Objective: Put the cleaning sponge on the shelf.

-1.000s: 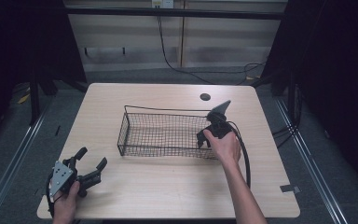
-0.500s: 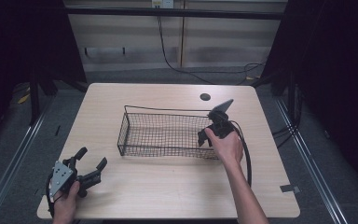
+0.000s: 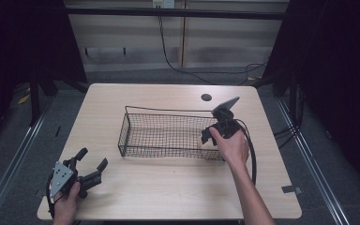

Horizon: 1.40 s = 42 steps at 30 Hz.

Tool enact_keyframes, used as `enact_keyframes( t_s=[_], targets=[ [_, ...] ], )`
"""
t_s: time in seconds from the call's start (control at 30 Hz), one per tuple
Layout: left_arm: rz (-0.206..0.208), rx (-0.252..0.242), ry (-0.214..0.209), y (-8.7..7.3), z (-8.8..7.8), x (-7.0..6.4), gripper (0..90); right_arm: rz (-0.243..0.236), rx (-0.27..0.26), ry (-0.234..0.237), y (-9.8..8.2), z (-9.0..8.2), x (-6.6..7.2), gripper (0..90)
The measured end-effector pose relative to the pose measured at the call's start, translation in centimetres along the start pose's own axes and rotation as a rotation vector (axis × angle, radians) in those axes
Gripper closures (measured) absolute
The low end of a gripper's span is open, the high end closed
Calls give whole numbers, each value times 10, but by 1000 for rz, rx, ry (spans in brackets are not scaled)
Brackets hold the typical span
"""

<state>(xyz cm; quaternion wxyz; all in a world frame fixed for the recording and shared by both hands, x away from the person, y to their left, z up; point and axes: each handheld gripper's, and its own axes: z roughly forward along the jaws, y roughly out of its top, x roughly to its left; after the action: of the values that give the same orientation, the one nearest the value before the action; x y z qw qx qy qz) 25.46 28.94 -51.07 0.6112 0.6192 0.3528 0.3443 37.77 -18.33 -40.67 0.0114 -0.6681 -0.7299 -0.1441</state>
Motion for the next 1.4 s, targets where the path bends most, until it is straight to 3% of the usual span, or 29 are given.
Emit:
enact_keyframes(
  t_s=[0.23,0.37,0.77,1.07,1.2,1.4],
  targets=[
    [-4,-1,3,0,0,0,155,-43,-70,58,-9,-13,-2,158],
    [0,1,0,0,0,0,155,-68,-138,84,-16,-21,-4,175],
    [-1,-1,0,0,0,0,155,-163,-221,166,-36,-36,-10,196],
    [-4,-1,4,0,0,0,154,-172,-282,225,-57,-35,-19,211],
    [-3,0,4,0,0,0,155,-202,-307,198,-67,-36,-18,234],
    [-3,0,5,0,0,0,155,-233,-330,227,-82,-36,-16,244]
  ],
)
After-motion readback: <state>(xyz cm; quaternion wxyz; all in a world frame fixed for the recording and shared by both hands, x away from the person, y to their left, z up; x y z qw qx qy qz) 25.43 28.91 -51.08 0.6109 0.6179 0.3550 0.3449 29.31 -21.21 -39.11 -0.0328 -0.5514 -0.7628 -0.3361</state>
